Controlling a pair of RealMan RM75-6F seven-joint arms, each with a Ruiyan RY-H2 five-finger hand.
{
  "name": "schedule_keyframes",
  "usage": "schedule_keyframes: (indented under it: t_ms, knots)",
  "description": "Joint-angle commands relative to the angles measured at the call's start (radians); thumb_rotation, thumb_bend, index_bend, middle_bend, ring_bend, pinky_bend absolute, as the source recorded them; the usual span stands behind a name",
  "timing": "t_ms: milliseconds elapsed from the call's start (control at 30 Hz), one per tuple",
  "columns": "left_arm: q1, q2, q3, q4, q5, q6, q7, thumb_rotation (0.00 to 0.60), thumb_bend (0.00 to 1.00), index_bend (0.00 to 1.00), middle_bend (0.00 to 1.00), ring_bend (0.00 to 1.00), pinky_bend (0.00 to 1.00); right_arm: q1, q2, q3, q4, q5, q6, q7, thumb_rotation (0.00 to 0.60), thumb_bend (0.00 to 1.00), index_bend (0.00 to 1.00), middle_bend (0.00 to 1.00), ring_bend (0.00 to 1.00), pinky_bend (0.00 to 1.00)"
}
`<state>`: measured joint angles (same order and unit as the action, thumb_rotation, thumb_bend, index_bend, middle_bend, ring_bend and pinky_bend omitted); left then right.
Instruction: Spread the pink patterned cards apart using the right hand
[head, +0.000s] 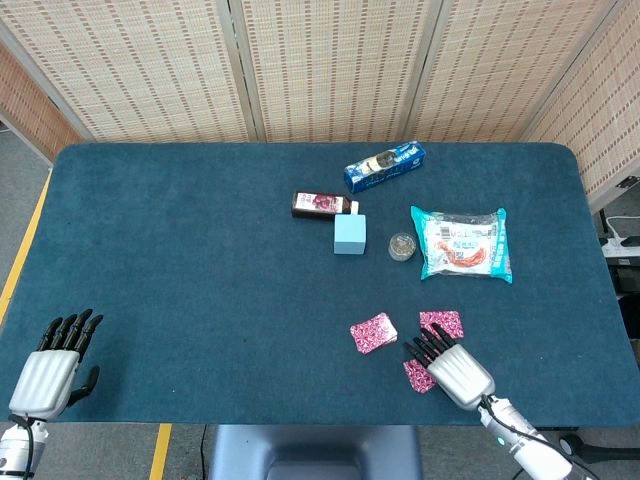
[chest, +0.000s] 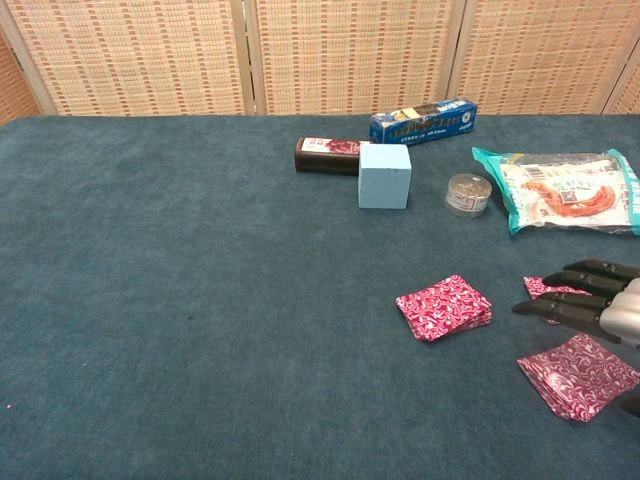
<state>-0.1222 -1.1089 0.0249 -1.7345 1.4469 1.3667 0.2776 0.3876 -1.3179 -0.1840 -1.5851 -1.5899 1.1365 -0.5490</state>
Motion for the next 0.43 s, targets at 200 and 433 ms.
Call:
schedule_keyframes:
  t_ms: [200, 433]
  knots:
    - [0.004, 0.006, -0.002, 0.007, 0.018, 0.017, -0.029, 0.600, 0.46, 0.00, 0.00, 0.00, 0.07, -0.199, 0.084, 0.045, -0.051, -0.021, 0.388, 0.158, 0.600, 0.22, 0.00, 0.06, 0.00, 0.00]
    - [0.008, -0.014, -0.010, 0.041, 0.045, 0.046, -0.055, 0.600, 0.47, 0.00, 0.00, 0.00, 0.07, -0.296, 0.065, 0.133, 0.008, 0.015, 0.568, 0.227, 0.600, 0.22, 0.00, 0.00, 0.00, 0.00]
